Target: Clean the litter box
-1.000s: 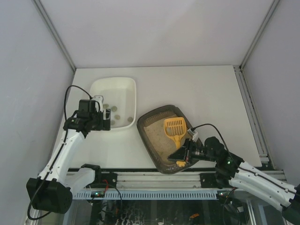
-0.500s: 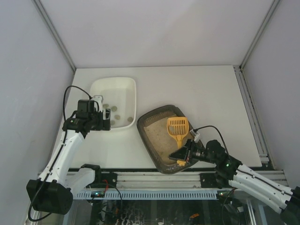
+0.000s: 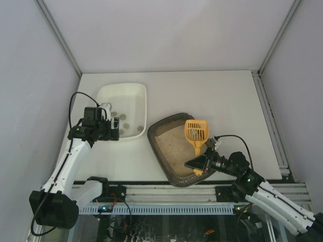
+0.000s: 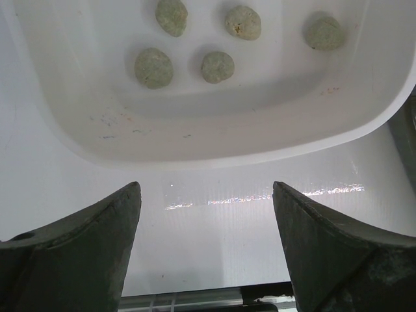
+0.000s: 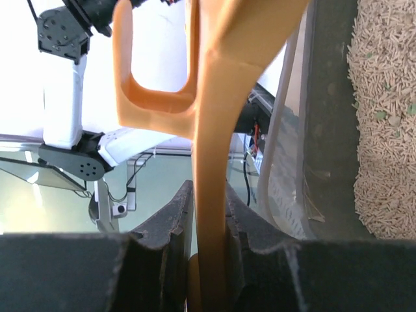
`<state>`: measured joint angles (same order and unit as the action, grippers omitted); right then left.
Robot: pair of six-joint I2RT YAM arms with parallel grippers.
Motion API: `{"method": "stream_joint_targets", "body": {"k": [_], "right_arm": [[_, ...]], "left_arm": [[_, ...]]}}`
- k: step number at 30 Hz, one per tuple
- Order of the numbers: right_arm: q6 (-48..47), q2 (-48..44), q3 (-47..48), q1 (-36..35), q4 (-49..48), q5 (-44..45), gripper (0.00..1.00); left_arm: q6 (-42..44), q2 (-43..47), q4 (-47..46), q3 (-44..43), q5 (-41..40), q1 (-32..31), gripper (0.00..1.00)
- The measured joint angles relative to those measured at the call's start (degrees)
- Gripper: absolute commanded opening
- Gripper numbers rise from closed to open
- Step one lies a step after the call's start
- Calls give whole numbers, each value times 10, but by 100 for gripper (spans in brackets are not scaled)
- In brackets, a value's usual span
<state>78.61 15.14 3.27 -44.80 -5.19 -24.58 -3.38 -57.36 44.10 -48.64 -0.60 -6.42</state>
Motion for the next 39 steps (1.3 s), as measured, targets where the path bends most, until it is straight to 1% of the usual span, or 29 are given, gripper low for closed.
{"method": "stream_joint_targets", "body": {"k": [2,9,13,19,24,28,30,35,39], "right_arm": [[-2,-8,0,5,2,1,0],[-29,46,30,-8,37,2,0],[-48,106,71,-34,43,7,0],[-56,118,80,-48,37,12,0],[-39,62,24,-54,0,37,0],[-48,75,14,-98,-6,53,0],[-65,67,13,-106,-6,59,0],[-117,26,-12,-109,-49,75,0],[-174,20,-15,-129,-21,96,0]], "left_arm": [[0,0,0,0,3,1,86],[2,0,0,0,11,4,87],[11,0,2,0,30,11,87],[25,-6,3,0,54,22,87],[31,-33,12,0,64,38,86],[42,-35,17,0,83,45,86],[46,-33,18,0,93,45,85],[53,-24,19,0,105,46,84],[56,-22,19,0,114,47,83]]}}
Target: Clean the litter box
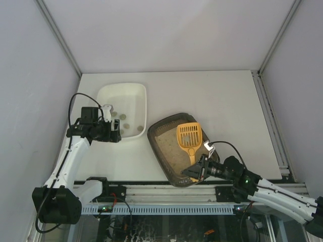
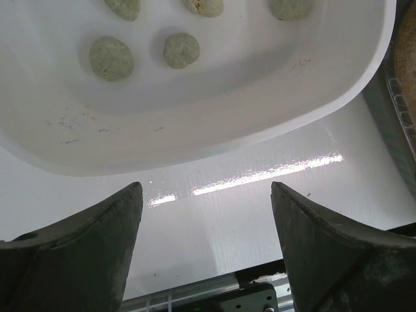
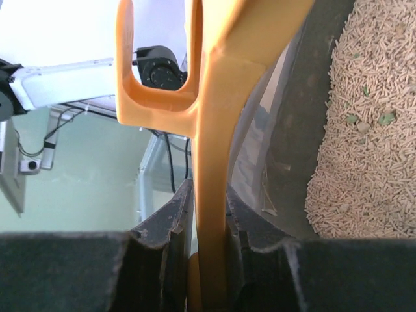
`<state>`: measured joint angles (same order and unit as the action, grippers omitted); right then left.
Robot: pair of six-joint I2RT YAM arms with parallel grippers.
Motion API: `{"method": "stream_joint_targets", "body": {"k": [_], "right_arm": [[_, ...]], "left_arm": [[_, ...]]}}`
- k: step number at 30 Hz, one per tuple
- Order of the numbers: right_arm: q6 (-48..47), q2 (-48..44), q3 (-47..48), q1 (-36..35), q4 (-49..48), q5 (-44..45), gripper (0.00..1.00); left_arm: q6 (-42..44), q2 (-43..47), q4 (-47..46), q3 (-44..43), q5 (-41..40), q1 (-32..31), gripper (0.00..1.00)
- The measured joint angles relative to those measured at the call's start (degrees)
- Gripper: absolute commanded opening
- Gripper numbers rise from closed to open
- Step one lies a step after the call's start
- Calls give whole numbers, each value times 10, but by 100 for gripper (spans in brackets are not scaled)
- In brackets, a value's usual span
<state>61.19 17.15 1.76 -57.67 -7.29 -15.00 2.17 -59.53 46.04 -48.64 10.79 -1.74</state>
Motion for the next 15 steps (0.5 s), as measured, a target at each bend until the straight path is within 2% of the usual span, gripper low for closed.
{"method": "stream_joint_targets", "body": {"k": [10,15], "right_arm": [[-42,-11,5,-16,19,25,0],[-38,97,98,-16,92,43,0]], "left_arm": [[0,0,0,0,4,1,83],[0,8,19,-9,24,24,86]]}}
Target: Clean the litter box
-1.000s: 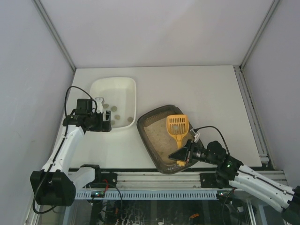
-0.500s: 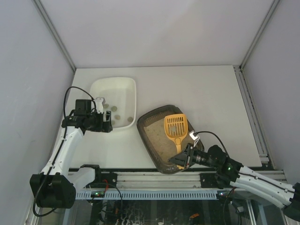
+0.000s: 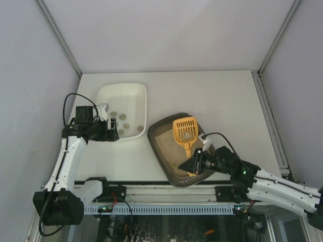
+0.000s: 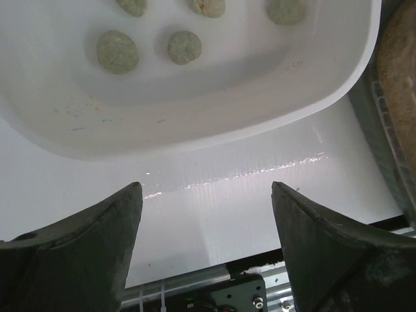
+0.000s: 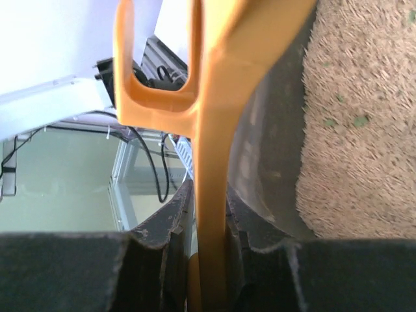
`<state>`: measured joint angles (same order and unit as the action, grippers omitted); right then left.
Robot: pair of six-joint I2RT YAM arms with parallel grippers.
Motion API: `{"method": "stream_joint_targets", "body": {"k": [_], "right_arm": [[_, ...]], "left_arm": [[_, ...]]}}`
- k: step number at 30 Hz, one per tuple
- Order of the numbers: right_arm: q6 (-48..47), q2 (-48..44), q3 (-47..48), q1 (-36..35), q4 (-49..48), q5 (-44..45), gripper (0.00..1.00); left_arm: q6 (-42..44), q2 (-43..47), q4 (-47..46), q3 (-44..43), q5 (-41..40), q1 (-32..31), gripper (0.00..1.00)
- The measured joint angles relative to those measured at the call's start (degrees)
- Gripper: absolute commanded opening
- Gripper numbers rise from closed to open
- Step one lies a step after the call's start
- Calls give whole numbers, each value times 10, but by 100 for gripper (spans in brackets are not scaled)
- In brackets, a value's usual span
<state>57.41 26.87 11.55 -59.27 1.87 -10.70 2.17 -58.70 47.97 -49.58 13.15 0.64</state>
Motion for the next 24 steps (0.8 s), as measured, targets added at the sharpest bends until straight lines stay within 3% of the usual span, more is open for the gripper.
{"method": "stream_joint_targets", "body": {"k": [3,10,18,19,21,24], "right_arm": [[-2,118,127,2,54,7,0],[-44,396,381,31,65,-54,0],[-137,789,787,34,198,-87,0],[-159,862,882,33,250,-78,0],[-177,901,935,32,290,-68,0],[-223,1039,1169,21,422,2,0]], "left_arm": [[-8,-2,35,-48,18,35,87],[-28,-76,105,-257,117,174,86],[-15,-143,182,-270,166,283,85],[-14,-142,185,-270,162,292,85],[-10,-135,186,-265,152,307,85],[1,-121,188,-252,136,326,85]]}}
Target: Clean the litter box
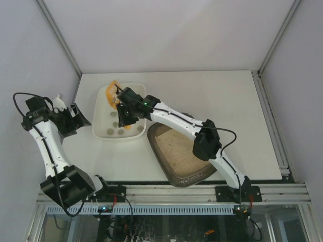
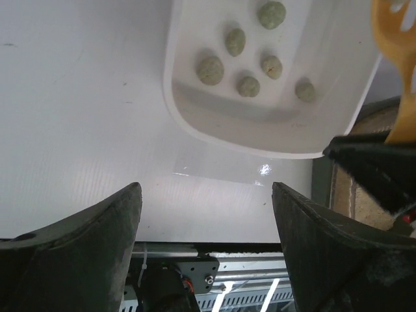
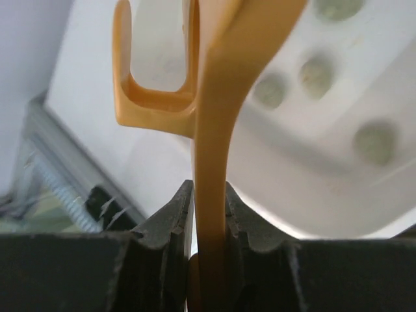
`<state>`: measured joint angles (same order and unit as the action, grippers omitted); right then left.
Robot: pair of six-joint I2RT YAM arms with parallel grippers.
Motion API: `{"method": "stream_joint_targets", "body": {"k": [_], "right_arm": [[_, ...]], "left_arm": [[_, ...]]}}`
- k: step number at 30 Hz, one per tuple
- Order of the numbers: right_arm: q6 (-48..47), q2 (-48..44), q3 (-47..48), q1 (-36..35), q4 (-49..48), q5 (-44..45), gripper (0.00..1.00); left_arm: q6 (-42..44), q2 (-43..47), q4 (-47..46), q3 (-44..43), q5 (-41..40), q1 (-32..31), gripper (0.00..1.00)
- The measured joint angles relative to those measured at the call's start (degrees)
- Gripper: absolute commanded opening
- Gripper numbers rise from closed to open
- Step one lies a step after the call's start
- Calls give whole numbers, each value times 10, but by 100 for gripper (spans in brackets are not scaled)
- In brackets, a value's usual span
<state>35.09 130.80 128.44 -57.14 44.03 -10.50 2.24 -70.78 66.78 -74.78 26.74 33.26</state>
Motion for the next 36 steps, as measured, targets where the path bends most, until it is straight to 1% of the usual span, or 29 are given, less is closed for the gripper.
{"method": "stream_joint_targets", "body": {"k": [2,4,6,9,13,16,19,23,26,33,36], "right_arm": [[-26,56,96,-4,53,58,0],[-47,72,121,-10,87,116,0],[-63,68,104,-15,110,171,0],[-79,64,64,-15,117,238,0],[-108,64,31,-17,128,302,0],[-150,64,30,-23,121,345,0],[-186,79,55,-32,128,390,0],[-223,94,62,-45,125,432,0],[-241,95,52,-48,118,450,0],[-277,95,39,-49,97,478,0],[-275,88,27,-49,92,487,0]], "left_arm": [[7,7,0,10,-8,7,85],[14,10,1,24,-13,11,84],[19,11,0,39,-16,15,84],[21,11,-1,62,-21,19,84],[25,11,-3,80,-24,21,87],[23,19,-11,92,-29,21,88],[15,47,-21,99,-44,21,88],[6,95,-34,103,-68,21,88],[-3,113,-47,114,-83,21,88],[-18,98,-57,127,-119,19,87],[-23,94,-61,127,-137,6,86]]}}
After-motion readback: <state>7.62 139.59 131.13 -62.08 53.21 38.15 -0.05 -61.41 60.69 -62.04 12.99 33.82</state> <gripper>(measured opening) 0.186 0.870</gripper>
